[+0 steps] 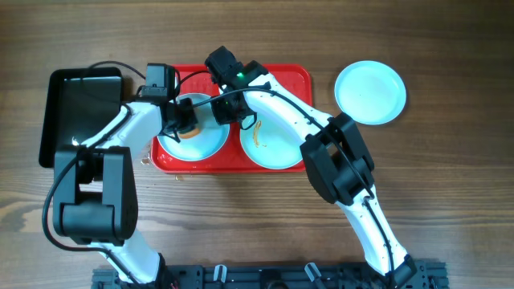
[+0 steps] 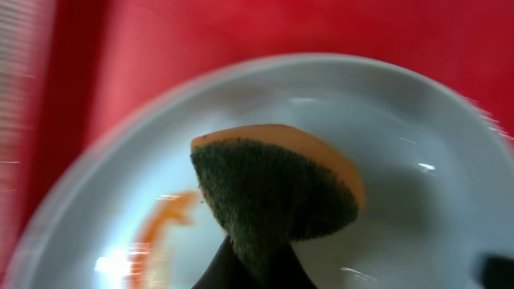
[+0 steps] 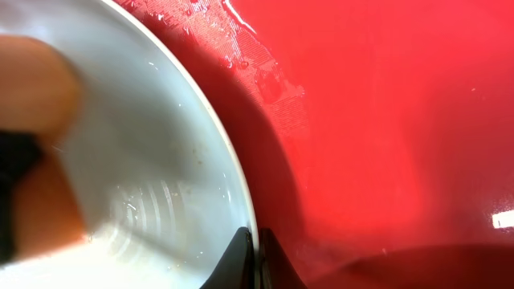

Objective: Clean dirty plates on tray and stack at the side

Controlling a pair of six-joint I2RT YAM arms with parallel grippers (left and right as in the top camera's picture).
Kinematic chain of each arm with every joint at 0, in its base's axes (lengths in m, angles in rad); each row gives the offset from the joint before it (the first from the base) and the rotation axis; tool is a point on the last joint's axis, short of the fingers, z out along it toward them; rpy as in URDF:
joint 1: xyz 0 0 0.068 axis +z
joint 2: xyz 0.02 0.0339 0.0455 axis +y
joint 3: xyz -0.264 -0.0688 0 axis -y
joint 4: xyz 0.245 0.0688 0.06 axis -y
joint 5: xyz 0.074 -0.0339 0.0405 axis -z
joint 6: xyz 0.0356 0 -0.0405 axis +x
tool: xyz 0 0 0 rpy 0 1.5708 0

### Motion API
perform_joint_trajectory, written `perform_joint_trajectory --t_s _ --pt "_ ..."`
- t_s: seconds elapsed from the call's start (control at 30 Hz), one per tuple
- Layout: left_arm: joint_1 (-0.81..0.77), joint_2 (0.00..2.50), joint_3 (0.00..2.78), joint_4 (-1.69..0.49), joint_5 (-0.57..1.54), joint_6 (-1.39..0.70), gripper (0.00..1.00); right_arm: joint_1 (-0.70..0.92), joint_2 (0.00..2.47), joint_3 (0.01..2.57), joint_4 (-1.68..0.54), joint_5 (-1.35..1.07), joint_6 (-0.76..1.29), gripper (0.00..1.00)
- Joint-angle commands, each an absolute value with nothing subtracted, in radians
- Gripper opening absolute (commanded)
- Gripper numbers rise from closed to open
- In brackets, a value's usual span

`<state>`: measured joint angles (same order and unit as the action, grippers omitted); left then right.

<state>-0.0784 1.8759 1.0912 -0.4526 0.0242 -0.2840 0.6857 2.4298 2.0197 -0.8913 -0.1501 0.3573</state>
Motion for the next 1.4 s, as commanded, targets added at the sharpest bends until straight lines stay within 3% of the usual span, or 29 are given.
perform_joint_trajectory --t_s 0.0,0.37,0.57,0.9,1.17,1.37 --pt "-0.069 1.947 1.049 -0.509 -0.297 -0.296 0.04 0.679 2.452 2.001 -0.907 -0.146 0.342 0.04" --pt "-0.077 1.787 1.061 -0.517 -0.356 -0.297 0.04 0.669 2.452 2.001 -0.909 -0.146 0.342 0.04" --pt "-0.085 1.667 1.061 -0.516 -0.163 -0.297 0.04 0.669 2.452 2.000 -0.905 -0.147 0.344 0.04" --pt "-0.091 1.779 1.050 -0.483 0.169 -0.348 0.04 0.669 2.452 2.001 -0.905 -0.147 0.344 0.04" --pt "-0.109 1.913 1.050 -0.488 0.161 -0.396 0.04 0.669 2.452 2.001 -0.906 -0.147 0.344 0.04" --pt "-0.109 1.914 1.046 -0.538 -0.152 -0.345 0.04 0.669 2.452 2.001 -0.906 -0.147 0.344 0.04"
